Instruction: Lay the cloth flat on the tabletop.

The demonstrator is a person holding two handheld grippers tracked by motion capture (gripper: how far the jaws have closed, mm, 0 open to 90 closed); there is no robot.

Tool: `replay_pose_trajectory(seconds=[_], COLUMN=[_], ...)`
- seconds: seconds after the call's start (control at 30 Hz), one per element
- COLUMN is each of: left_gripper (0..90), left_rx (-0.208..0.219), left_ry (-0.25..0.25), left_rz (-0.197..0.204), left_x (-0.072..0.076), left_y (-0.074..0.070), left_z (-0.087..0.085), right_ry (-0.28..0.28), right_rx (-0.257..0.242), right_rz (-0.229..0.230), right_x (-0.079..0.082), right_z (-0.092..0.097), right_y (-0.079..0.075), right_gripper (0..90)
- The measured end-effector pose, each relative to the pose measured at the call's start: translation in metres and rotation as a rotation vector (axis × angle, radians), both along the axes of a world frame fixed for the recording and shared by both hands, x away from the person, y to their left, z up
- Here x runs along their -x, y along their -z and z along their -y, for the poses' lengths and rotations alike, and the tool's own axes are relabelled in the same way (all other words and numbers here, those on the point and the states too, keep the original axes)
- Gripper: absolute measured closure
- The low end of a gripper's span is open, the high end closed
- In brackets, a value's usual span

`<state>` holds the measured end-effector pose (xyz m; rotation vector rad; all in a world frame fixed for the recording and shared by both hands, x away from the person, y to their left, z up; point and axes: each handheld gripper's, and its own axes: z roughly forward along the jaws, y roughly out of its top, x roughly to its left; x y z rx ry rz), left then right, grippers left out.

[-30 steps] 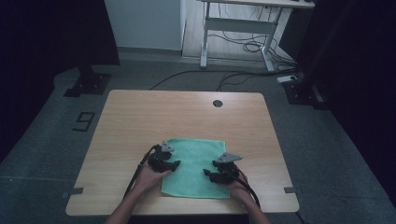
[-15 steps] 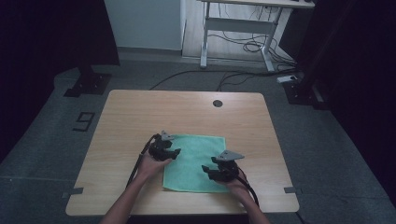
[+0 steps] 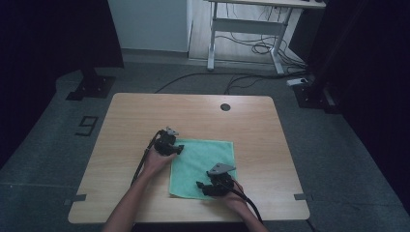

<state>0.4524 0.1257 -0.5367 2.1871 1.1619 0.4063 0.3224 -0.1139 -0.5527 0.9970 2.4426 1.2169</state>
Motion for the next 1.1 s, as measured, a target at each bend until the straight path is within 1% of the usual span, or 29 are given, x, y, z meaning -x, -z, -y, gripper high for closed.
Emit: replay_pose_trajectory(seconds=[0.03, 0.13, 0.2, 0.27, 0.3, 0.37, 0.43, 0.5, 0.53, 0.57, 0.63, 0.73, 0.77, 0.87, 0.93, 1.0, 1.1], left_gripper=[49.2, 48.7, 48.6, 48.6, 48.7, 49.7, 50.7, 51.5, 51.6, 51.4, 50.8, 50.3, 50.4, 50.9, 50.9, 50.3, 50.0], left_rx=[0.008, 0.005, 0.003, -0.001, -0.005, 0.001, 0.038, 0.041, 0.035, 0.02, -0.004, -0.01, -0.01, -0.004, -0.005, -0.006, -0.009], left_ry=[0.0, 0.002, 0.005, 0.01, 0.014, 0.02, 0.03, 0.047, 0.057, 0.062, 0.058, 0.046, 0.041, 0.039, 0.038, 0.038, 0.037], left_rz=[-0.005, -0.005, -0.008, -0.013, -0.014, 0.007, 0.036, 0.05, 0.044, 0.036, 0.008, -0.02, -0.024, -0.022, -0.02, -0.018, -0.015], left_x=[0.0, 0.0, -0.001, -0.001, -0.001, 0.001, 0.003, 0.003, 0.002, 0.0, -0.004, -0.009, -0.009, -0.009, -0.009, -0.008, -0.008], left_y=[0.0, 0.0, 0.0, -0.001, -0.001, -0.004, -0.011, -0.016, -0.016, -0.016, -0.011, -0.005, -0.004, -0.002, -0.002, -0.002, -0.002], left_z=[-0.001, -0.001, -0.001, -0.001, -0.001, 0.0, 0.002, 0.008, 0.012, 0.015, 0.02, 0.022, 0.021, 0.02, 0.021, 0.021, 0.021], right_ry=[-0.004, -0.012, -0.009, -0.01, -0.014, -0.04, -0.068, -0.104, -0.123, -0.139, -0.17, -0.192, -0.196, -0.2, -0.198, -0.189, -0.19], right_rx=[0.003, 0.012, 0.017, 0.03, 0.01, -0.059, -0.07, -0.074, -0.082, -0.083, -0.066, -0.042, -0.023, 0.006, 0.006, 0.016, 0.012], right_rz=[0.001, 0.011, 0.007, 0.003, 0.01, 0.02, 0.036, 0.032, 0.019, 0.009, 0.0, -0.014, -0.017, -0.011, -0.007, 0.01, 0.002], right_x=[0.002, 0.006, 0.006, 0.005, 0.005, 0.005, 0.006, 0.007, 0.006, 0.006, 0.006, 0.007, 0.007, 0.009, 0.009, 0.01, 0.009], right_z=[0.004, 0.009, 0.009, 0.003, 0.0, -0.009, -0.019, -0.03, -0.036, -0.042, -0.054, -0.065, -0.069, -0.072, -0.073, -0.075, -0.078], right_y=[0.0, 0.0, 0.0, -0.004, -0.007, -0.015, -0.02, -0.021, -0.02, -0.019, -0.016, -0.01, -0.007, -0.004, -0.004, -0.005, -0.004], right_gripper=[37.8, 37.8, 36.0, 34.3, 35.2, 39.1, 42.7, 47.5, 49.5, 50.4, 50.9, 50.1, 48.8, 46.7, 43.9, 41.2, 40.3])
